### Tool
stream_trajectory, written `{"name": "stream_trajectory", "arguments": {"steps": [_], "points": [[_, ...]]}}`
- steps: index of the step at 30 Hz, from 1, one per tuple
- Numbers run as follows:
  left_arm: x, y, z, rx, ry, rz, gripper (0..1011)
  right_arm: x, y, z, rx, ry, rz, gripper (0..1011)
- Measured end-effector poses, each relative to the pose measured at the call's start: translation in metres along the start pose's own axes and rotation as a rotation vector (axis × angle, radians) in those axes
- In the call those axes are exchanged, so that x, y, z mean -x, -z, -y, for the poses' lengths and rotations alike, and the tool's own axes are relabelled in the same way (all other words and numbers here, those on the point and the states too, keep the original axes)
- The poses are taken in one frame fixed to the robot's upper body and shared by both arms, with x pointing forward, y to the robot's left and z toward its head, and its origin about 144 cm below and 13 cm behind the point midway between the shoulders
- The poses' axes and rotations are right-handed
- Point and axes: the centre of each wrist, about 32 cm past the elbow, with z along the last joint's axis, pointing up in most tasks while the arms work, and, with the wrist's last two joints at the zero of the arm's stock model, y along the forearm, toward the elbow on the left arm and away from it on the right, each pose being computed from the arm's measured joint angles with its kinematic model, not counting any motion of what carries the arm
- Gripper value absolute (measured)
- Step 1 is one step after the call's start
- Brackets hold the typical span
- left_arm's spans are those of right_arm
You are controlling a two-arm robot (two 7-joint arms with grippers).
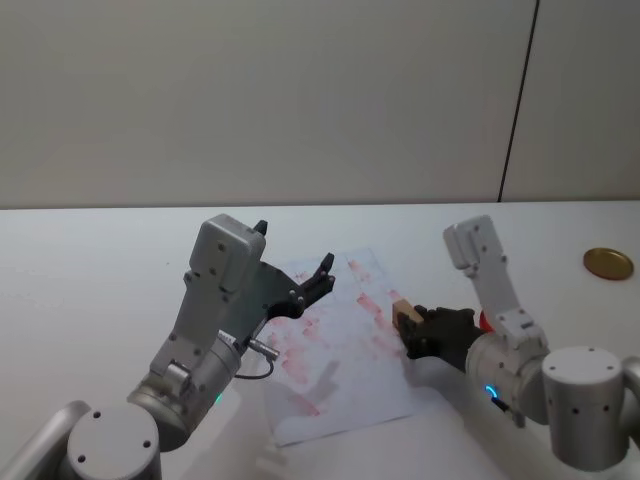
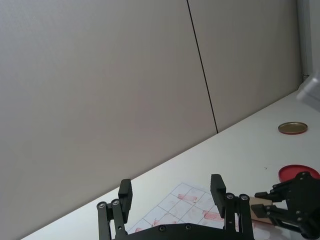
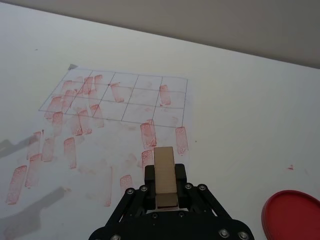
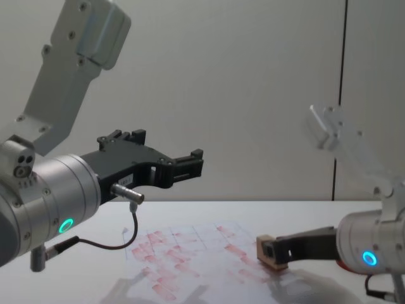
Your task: Use the one hand to pick up the stamp and affix it onto the A4 paper.
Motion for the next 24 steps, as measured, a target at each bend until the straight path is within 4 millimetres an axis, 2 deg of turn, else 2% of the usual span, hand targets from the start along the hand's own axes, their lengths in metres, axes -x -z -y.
{"name": "stream_trajectory", "arguments": {"steps": [12, 24], "points": [[0.0, 0.0, 0.0, 0.0, 0.0, 0.0, 993, 0.0, 0.007, -0.012, 0.037, -0.006, 0.001, 216], [0.0, 0.0, 0.0, 0.0, 0.0, 0.0, 993, -0.001, 0.011, -0.017, 0.056, -0.009, -0.002, 216]]}}
